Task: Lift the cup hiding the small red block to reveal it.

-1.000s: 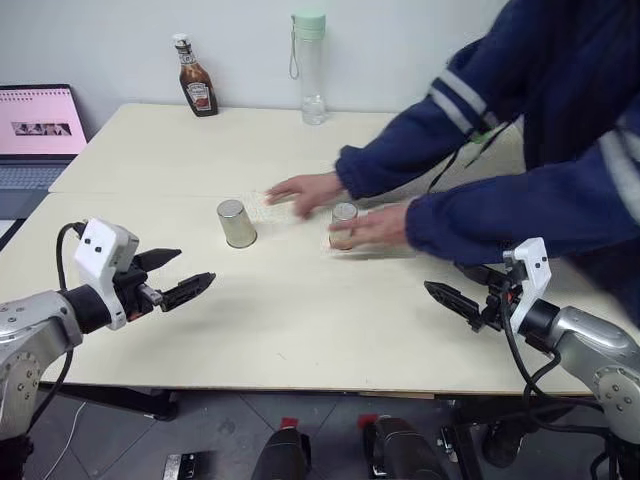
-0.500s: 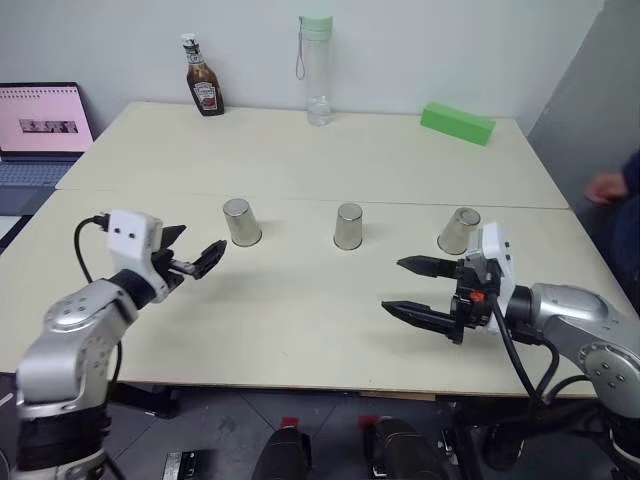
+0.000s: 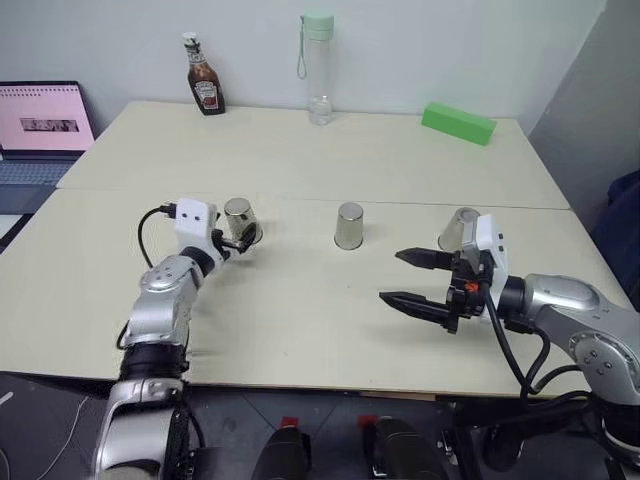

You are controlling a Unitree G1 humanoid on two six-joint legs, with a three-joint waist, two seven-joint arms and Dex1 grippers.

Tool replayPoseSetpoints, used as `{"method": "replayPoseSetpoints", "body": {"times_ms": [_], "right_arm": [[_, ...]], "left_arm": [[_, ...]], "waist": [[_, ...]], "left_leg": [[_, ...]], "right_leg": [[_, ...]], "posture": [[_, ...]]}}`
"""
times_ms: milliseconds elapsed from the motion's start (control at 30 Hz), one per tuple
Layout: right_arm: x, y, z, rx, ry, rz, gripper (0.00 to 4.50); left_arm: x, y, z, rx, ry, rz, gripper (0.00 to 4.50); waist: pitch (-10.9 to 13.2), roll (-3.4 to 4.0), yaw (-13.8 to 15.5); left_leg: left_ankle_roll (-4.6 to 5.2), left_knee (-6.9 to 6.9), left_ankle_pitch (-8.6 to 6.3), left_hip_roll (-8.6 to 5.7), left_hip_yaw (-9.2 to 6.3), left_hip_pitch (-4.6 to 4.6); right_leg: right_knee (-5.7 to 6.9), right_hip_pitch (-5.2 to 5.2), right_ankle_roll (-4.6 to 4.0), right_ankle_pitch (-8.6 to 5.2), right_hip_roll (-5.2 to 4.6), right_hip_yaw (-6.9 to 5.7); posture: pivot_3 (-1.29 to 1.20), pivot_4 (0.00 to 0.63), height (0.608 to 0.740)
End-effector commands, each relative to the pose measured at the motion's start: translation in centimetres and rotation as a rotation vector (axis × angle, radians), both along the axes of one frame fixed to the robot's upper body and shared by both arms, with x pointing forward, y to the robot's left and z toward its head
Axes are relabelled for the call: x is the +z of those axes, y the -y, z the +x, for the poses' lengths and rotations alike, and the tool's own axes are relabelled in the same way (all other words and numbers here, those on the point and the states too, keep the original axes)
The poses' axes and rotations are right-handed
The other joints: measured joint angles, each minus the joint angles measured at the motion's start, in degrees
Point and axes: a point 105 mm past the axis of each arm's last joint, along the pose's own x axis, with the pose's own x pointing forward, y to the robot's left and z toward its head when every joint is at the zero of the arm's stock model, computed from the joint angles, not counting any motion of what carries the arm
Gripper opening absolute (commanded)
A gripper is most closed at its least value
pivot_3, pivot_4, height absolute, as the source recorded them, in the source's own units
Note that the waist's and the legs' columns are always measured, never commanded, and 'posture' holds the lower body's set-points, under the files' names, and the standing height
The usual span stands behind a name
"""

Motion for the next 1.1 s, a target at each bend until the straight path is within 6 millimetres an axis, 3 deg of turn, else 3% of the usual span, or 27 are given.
{"method": "replayPoseSetpoints", "body": {"times_ms": [33, 100, 200, 367, 433, 533, 700, 833, 1000, 1100], "right_arm": [[1.2, 0.1, -0.2, -0.013, 0.056, 0.014, 4.47], [1.2, 0.2, -0.1, -0.019, 0.057, 0.014, 4.47], [1.3, 0.6, 0.0, -0.042, 0.063, 0.009, 4.50], [1.5, 0.9, 0.1, -0.072, 0.066, 0.018, 4.50], [1.6, 0.8, 0.2, -0.082, 0.061, 0.031, 4.50], [1.7, 0.6, 0.3, -0.082, 0.058, 0.040, 4.50], [2.1, 0.3, 0.4, -0.070, 0.049, 0.066, 4.50], [2.0, 0.2, 0.5, -0.064, 0.048, 0.063, 4.50], [2.1, -0.1, 0.5, -0.052, 0.049, 0.067, 4.50], [2.0, 0.1, 0.8, -0.067, 0.055, 0.062, 4.50]], "left_arm": [[1.4, -0.9, 1.5, 0.051, 0.069, 0.012, 4.50], [1.3, -0.6, 1.7, 0.032, 0.069, -0.001, 4.50], [1.1, 0.4, 1.8, -0.036, 0.067, -0.025, 4.03], [1.0, 0.6, 1.8, -0.054, 0.070, -0.028, 2.84], [1.0, 0.6, 2.0, -0.046, 0.073, -0.027, 2.75], [2.8, 0.3, 2.4, -0.023, 0.126, -0.013, 2.75], [6.6, -2.6, 1.8, 0.074, 0.209, -0.005, 2.75], [7.8, -6.2, 0.2, 0.200, 0.240, -0.018, 2.75], [5.4, -9.9, -1.2, 0.334, 0.177, 0.012, 2.75], [3.1, -10.2, -1.3, 0.329, 0.135, -0.039, 2.75]], "waist": [[0.0, 0.00, 0.0], [0.0, 0.00, -0.2], [0.0, 0.00, -0.2], [0.0, 0.00, -0.2], [0.0, 0.00, -0.2], [0.0, 0.00, -0.2], [0.0, -0.01, -0.5], [0.0, -0.01, -0.5], [0.0, 0.00, -0.3], [0.0, -0.02, 0.0]], "left_leg": [[0.00, 0.00, 0.00, 0.00, 0.01, 0.00], [0.00, -0.01, 0.00, 0.00, 0.03, -0.01], [0.00, -0.03, -0.01, 0.00, 0.01, -0.01], [0.00, -0.02, 0.00, 0.00, -0.02, -0.03], [0.00, -0.02, 0.00, 0.00, -0.01, -0.02], [0.00, -0.01, 0.00, 0.00, -0.03, -0.02], [0.00, -0.02, 0.00, 0.01, -0.01, -0.03], [0.00, -0.06, -0.01, 0.03, -0.02, -0.02], [0.00, -0.05, 0.00, 0.01, -0.04, 0.02], [0.00, 0.01, 0.00, 0.00, -0.03, 0.02]], "right_leg": [[0.00, 0.00, 0.00, 0.00, 0.00, 0.02], [-0.02, -0.01, 0.01, 0.01, -0.01, 0.03], [-0.01, -0.02, 0.00, 0.01, -0.02, 0.00], [-0.01, -0.02, 0.00, 0.01, -0.04, -0.02], [0.00, -0.01, 0.00, 0.01, -0.04, -0.02], [0.02, -0.02, 0.01, 0.01, -0.04, -0.03], [0.01, -0.03, 0.01, 0.01, -0.04, 0.00], [0.05, -0.06, -0.02, 0.03, -0.04, -0.01], [0.06, -0.03, -0.10, 0.08, -0.08, -0.03], [0.06, -0.01, -0.08, 0.07, -0.11, -0.07]], "posture": [[0.00, 0.150, 0.740], [0.00, 0.150, 0.740], [0.00, 0.150, 0.740], [0.00, 0.150, 0.740], [0.00, 0.150, 0.740], [0.00, 0.150, 0.740], [0.00, 0.150, 0.740], [0.00, 0.150, 0.740], [0.00, 0.150, 0.740], [0.00, 0.150, 0.740]]}}
